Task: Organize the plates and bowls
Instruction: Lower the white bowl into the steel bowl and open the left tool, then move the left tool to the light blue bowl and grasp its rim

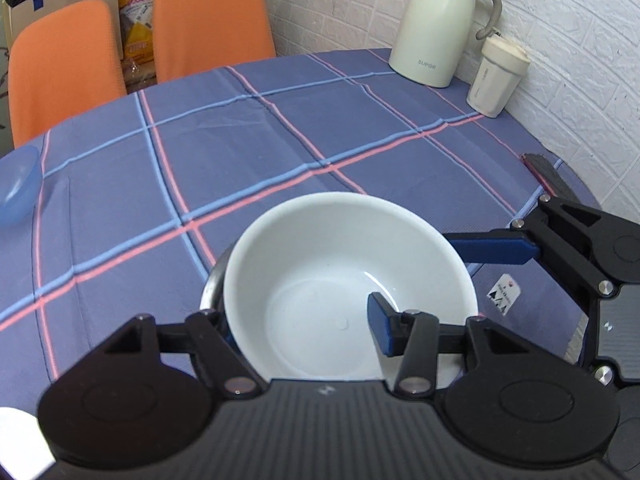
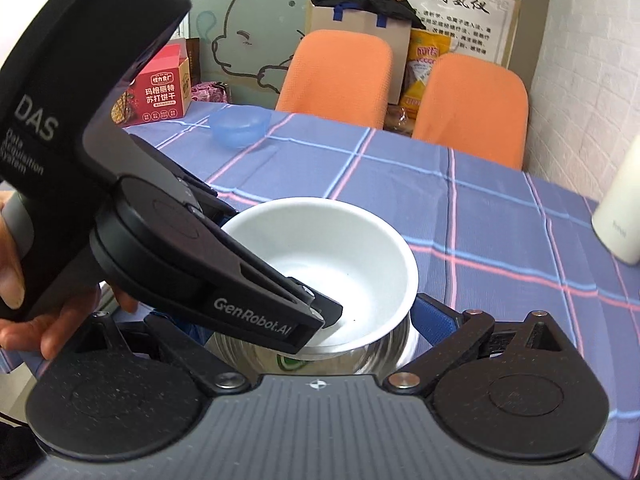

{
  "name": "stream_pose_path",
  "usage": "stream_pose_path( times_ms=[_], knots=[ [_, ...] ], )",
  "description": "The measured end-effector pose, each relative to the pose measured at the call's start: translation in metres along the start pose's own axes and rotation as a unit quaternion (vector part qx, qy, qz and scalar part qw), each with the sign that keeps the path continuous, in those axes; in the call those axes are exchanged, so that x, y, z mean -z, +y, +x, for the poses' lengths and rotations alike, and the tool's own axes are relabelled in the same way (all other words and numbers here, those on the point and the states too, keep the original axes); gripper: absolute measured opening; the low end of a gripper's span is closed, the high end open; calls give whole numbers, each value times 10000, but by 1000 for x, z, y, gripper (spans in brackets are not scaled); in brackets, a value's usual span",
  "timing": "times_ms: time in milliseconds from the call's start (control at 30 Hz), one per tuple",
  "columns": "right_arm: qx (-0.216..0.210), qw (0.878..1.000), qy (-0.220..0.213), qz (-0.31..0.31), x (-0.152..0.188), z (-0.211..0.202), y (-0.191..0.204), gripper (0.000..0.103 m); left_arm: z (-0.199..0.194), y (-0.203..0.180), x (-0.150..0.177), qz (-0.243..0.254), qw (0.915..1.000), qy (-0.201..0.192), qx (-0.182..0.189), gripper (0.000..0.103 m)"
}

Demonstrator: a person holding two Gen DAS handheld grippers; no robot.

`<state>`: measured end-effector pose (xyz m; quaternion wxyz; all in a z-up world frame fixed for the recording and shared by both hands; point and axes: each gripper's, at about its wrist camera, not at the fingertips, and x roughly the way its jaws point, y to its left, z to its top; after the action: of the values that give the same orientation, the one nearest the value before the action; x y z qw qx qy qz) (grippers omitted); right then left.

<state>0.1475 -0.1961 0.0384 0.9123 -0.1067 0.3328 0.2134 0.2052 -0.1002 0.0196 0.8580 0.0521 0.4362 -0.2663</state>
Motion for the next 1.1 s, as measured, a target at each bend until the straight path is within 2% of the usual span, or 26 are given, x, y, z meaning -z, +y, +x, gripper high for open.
stream_pose_path(
  times_ms=[133, 200, 400, 567, 667, 833, 1100],
  knots=[
    [-96, 9997, 95, 183, 10, 6, -9, 87, 6, 2, 3, 14, 9998, 4, -196, 52],
    [-122, 9996, 130, 210, 15, 7, -11, 87, 6, 7, 4, -92, 9999, 21, -96, 58],
    [-109, 9994, 123, 291, 33, -7, -15, 87, -16, 13, 8, -165, 9996, -203, 77, 66],
    [-139, 9987, -102, 470, 43, -29, -16, 87, -34, 5, 11, 96, 9982, -497, -335, 68],
    [-167, 9985, -286, 437, 40, -39, -12, 87, -43, 4, 11, 105, 9972, -592, -444, 73],
    [-171, 9984, -452, 294, 26, -41, -7, 87, -61, 16, 15, 1, 9958, -684, -608, 73],
    [-279, 9981, -417, 362, -1, -15, -3, 87, -78, 69, 18, -251, 9924, -727, -964, 73]
  ],
)
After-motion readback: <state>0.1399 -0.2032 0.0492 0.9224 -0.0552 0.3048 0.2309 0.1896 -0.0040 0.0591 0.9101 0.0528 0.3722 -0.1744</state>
